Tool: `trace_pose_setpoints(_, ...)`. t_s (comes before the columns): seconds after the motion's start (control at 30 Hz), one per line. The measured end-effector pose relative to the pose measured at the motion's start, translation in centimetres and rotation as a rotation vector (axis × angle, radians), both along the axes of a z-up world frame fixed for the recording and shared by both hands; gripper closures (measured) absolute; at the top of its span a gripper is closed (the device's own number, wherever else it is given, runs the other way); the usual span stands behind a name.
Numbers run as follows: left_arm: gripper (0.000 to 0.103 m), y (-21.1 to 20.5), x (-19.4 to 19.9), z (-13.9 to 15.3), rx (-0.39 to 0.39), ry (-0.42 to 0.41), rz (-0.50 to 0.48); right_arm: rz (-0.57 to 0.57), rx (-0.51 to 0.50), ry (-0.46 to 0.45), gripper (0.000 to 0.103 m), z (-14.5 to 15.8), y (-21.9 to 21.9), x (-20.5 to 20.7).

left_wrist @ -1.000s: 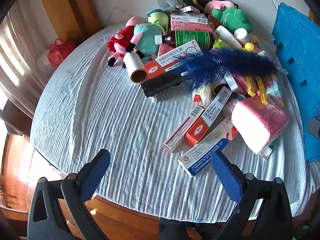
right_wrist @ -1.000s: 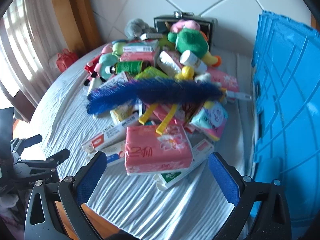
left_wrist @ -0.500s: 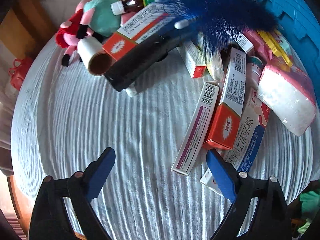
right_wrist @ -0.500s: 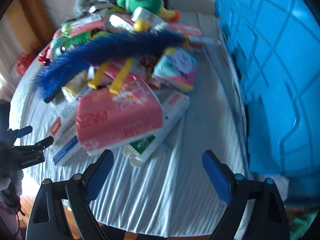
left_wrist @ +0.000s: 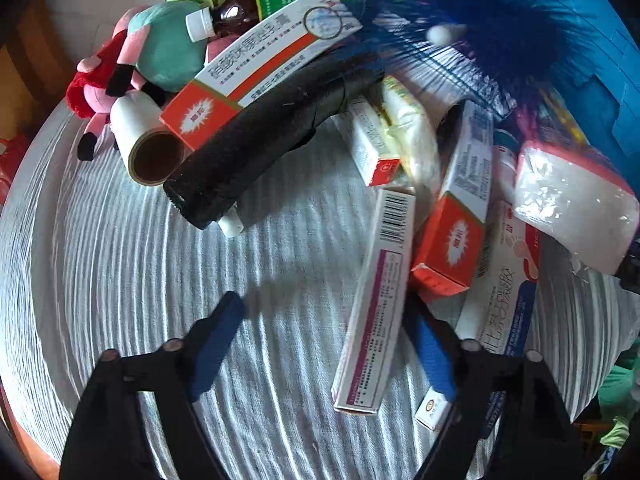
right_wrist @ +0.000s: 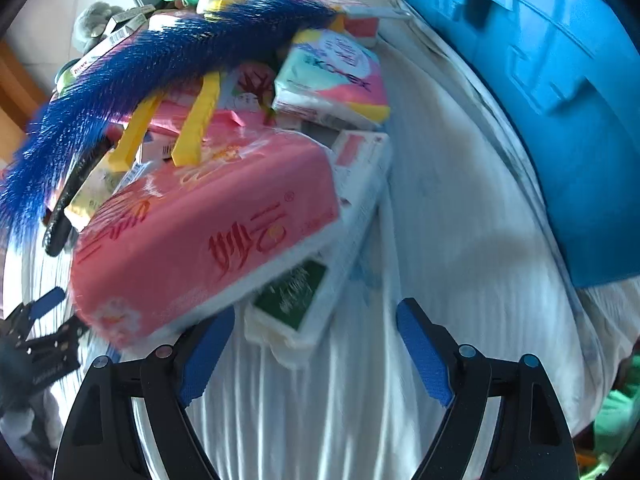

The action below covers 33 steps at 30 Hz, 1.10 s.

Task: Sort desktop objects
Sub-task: 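Grasp a white-red medicine box with the left tool while the right tool grasps a white-green ointment box, then lift both held boxes and carry them over the blue crate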

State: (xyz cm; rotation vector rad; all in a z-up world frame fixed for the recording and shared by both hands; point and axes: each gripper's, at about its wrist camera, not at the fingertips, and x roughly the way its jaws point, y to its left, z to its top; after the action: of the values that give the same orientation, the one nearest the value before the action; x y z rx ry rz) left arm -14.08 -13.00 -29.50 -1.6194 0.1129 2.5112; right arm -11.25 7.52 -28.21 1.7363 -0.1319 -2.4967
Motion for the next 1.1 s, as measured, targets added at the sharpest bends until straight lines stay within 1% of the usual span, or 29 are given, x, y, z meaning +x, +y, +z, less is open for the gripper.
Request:
trace_pose_setpoints(0.03,0.055,0.1,0.2,0.2,0.004,0.005,-0.007,0.004,0.01,-0.001,0.028,-0.2,-0.2,0.0)
trace_pose_setpoints(0.07,0.07,-0.1,0.3,0.4,0.005,0.004,-0.002,0.002,0.013,0.0,0.038,-0.2,-0.1,0.2)
trace_pose_setpoints(0.1,0.074,-0.4,0.4,0.5,0.005,0.001,0.011,-0.007,0.025,0.003,0.058,0.0,0.1,0.4)
trace_pose_setpoints(0.13,0.078,-0.8,0.5,0.6,0.007,0.003,0.029,-0.015,0.036,0.002,0.06,0.2,0.4,0.8)
trace_pose_setpoints(0.23,0.078,-2.7,0.8,1.1,0.01,0.02,0.088,-0.03,0.062,-0.012,0.064,0.8,2.0,2.4)
trace_pose_setpoints(0.3,0.078,-3.8,1.1,1.5,0.006,0.033,0.121,-0.034,0.077,-0.028,0.064,1.1,3.0,3.5)
trace_pose_setpoints(0.4,0.078,-4.7,1.4,2.1,0.019,0.047,0.141,-0.017,0.081,-0.036,0.064,1.5,3.9,4.7)
trace_pose_setpoints(0.47,0.078,-4.7,1.1,2.4,0.021,0.051,0.145,-0.017,0.084,-0.024,0.06,1.8,4.1,4.7)
trace_pose_setpoints(0.53,0.078,-4.8,1.8,2.7,0.02,0.057,0.146,-0.025,0.093,-0.003,0.048,1.9,4.2,4.1)
trace_pose_setpoints(0.63,0.078,-4.2,2.1,3.3,0.01,0.072,0.13,-0.022,0.088,-0.003,0.047,1.6,4.0,3.2)
trace_pose_setpoints(0.67,0.078,-4.1,2.2,3.6,0.009,0.077,0.128,-0.014,0.097,0.001,0.047,1.5,3.9,3.1)
trace_pose_setpoints(0.7,0.078,-4.0,2.3,3.9,0.009,0.083,0.126,-0.007,0.118,-0.004,0.053,1.3,3.8,3.1)
trace_pose_setpoints(0.73,0.082,-4.6,1.4,4.4,0.012,0.087,0.123,-0.007,0.118,-0.003,0.065,1.4,3.8,3.2)
trace_pose_setpoints(0.83,0.083,-5.3,1.2,4.9,0.023,0.101,0.122,-0.021,0.103,0.034,0.065,3.1,4.1,4.2)
trace_pose_setpoints(0.93,0.083,-5.6,0.7,4.5,0.055,0.085,0.106,-0.019,0.102,0.064,0.065,5.0,4.4,5.3)
trace_pose_setpoints(1.0,0.083,-5.4,1.0,4.6,0.06,0.08,0.111,-0.013,0.106,0.077,0.065,5.9,4.5,6.2)
trace_pose_setpoints(1.03,0.078,-5.4,0.9,4.3,0.055,0.069,0.112,-0.011,0.111,0.077,0.065,6.1,4.5,6.5)
trace_pose_setpoints(1.07,0.075,-5.3,0.7,3.9,0.043,0.056,0.114,-0.011,0.112,0.072,0.065,6.1,3.5,5.8)
trace_pose_setpoints(1.1,0.075,-5.2,0.4,3.6,0.039,0.042,0.111,-0.012,0.109,0.067,0.065,6.1,3.0,5.1)
